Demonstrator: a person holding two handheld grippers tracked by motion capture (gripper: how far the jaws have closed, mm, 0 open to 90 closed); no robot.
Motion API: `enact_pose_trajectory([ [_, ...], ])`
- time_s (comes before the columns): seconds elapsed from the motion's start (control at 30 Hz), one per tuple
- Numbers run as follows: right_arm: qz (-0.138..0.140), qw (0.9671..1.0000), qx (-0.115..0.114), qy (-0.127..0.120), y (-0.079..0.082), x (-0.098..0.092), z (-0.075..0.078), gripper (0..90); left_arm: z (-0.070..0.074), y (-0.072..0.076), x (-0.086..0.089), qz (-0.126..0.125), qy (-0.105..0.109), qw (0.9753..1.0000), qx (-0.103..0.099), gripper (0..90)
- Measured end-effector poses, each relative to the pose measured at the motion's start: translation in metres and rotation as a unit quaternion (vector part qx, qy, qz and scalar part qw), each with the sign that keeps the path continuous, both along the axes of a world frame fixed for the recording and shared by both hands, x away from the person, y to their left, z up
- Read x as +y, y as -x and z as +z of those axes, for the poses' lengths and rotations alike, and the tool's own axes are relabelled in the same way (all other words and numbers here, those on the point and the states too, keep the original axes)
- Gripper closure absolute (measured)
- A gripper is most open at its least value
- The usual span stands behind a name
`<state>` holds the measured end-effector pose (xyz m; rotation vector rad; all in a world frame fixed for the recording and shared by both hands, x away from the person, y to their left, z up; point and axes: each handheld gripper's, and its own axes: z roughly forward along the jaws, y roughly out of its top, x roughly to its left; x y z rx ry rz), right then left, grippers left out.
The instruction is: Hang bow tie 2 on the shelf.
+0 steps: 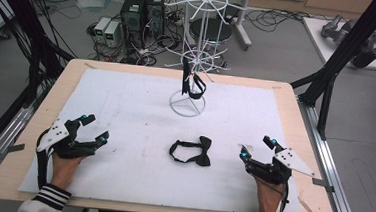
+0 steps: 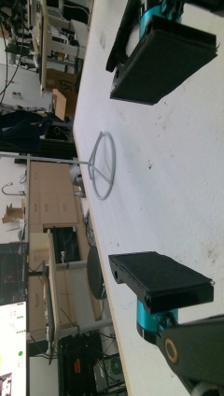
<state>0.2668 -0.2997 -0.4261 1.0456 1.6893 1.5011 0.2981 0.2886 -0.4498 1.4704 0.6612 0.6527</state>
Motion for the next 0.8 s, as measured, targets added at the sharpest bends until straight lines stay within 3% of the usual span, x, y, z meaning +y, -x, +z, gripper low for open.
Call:
enact_pose_trajectory([
  [0.37, 0.014, 0.9998, 0.013, 0.01, -0.007, 0.002, 0.02, 10.9, -0.004, 0.001, 0.0, 0.0, 0.002, 1.0, -0.001, 17.7],
  [0.8, 0.056, 0.9965, 0.031, 0.054, -0.017, 0.013, 0.045, 10.9, -0.005, 0.002, 0.0, -0.001, 0.002, 0.9999, -0.01, 17.6],
])
